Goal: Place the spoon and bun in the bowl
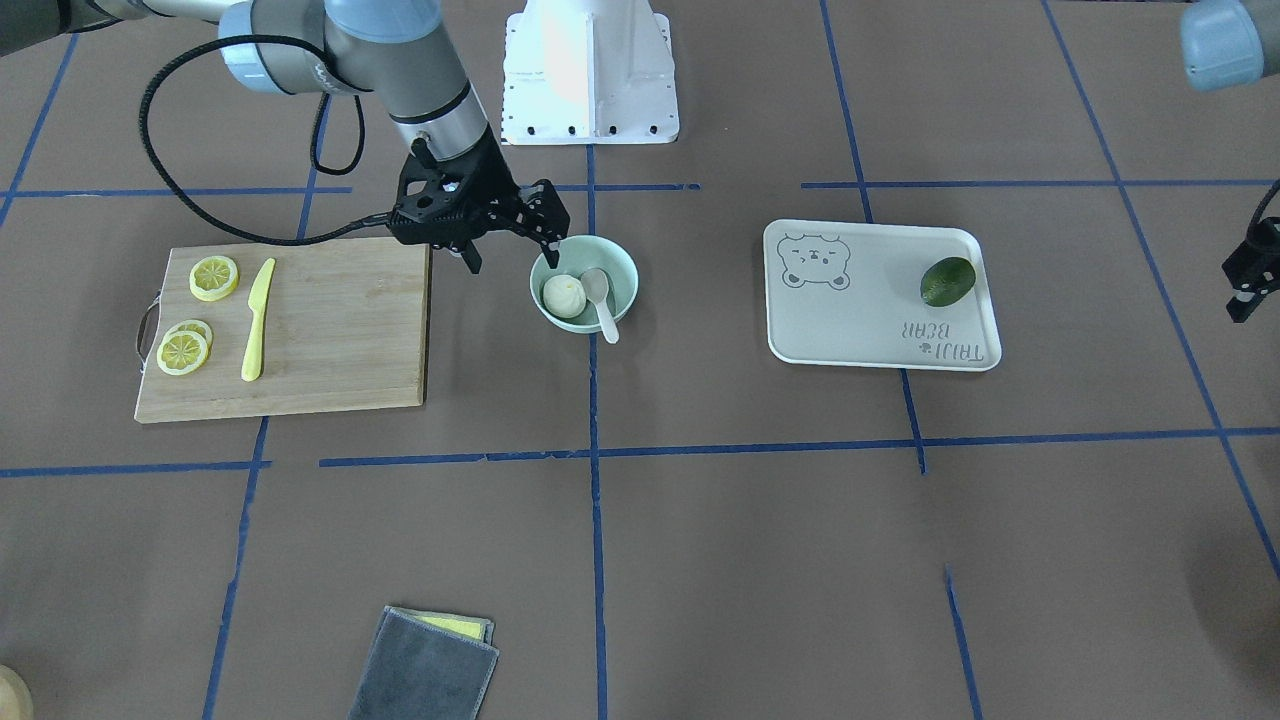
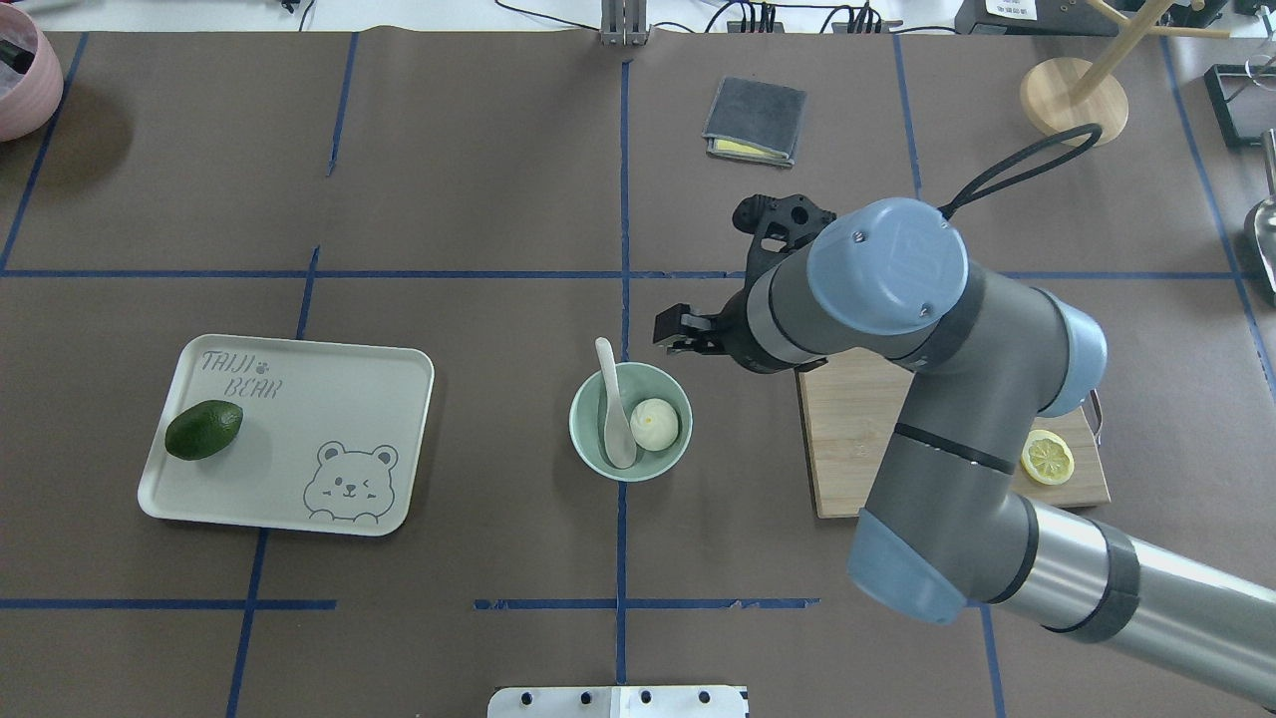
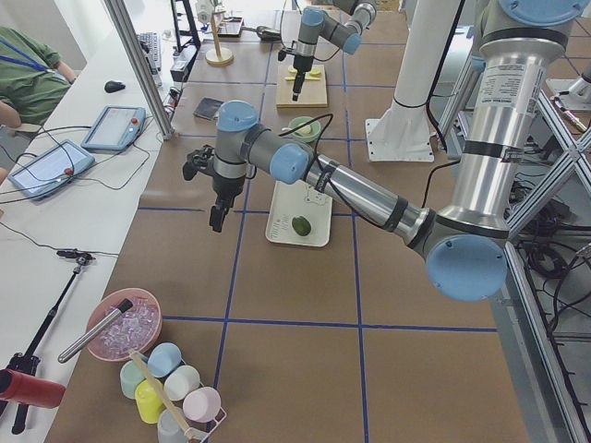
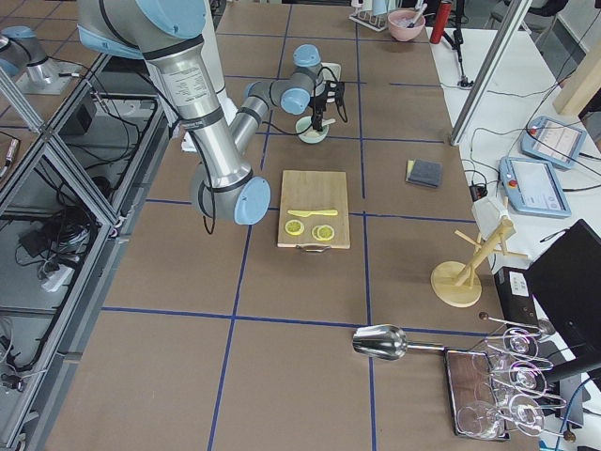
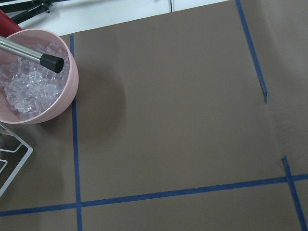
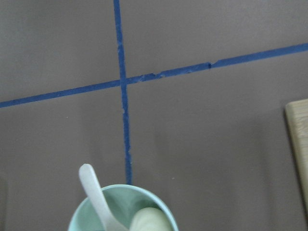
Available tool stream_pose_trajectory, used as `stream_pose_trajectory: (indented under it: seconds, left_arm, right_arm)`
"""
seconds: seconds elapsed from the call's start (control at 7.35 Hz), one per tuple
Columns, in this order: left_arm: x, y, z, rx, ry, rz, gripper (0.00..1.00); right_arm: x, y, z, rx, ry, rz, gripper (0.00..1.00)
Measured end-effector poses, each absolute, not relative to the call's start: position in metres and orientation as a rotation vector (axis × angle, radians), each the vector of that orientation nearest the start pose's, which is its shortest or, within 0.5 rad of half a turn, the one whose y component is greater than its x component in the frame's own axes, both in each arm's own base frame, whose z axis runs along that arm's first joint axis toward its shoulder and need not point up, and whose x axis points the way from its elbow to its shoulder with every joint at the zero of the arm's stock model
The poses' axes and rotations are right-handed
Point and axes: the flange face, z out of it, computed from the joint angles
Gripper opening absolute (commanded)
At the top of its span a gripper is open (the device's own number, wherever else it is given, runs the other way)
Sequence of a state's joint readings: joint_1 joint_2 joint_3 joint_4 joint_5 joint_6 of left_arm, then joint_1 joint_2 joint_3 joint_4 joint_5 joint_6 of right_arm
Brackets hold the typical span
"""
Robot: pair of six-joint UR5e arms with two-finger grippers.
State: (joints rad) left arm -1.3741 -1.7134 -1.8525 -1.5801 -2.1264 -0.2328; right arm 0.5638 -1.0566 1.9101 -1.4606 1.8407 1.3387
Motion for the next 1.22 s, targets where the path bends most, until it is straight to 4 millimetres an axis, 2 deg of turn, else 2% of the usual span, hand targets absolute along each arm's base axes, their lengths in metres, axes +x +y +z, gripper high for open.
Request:
stream_pose_trajectory:
  seconds: [0.27,0.54,0.68,0.95,1.22]
  left_arm:
    - [-0.013,-0.542,0.522,0.231,0.644,0.145,1.00]
    - [-0.039,-0.524,0.580,0.177,0.680,0.195,1.00]
    - [-0.044,-0.516,0.596,0.157,0.686,0.200,1.00]
    - [-0.046,-0.510,0.607,0.141,0.690,0.201,1.00]
    - [-0.046,-0.509,0.609,0.139,0.693,0.201,1.00]
  right_arm:
    - [-0.382,-0.445,0.257,0.164,-0.883,0.062,1.00]
    - [-0.288,-0.487,0.319,0.152,-0.839,-0.024,1.00]
    - [-0.236,-0.505,0.354,0.143,-0.830,-0.057,1.00]
    - [-0.143,-0.531,0.428,0.135,-0.814,-0.102,1.00]
    - [-0.062,-0.538,0.507,0.129,-0.802,-0.148,1.00]
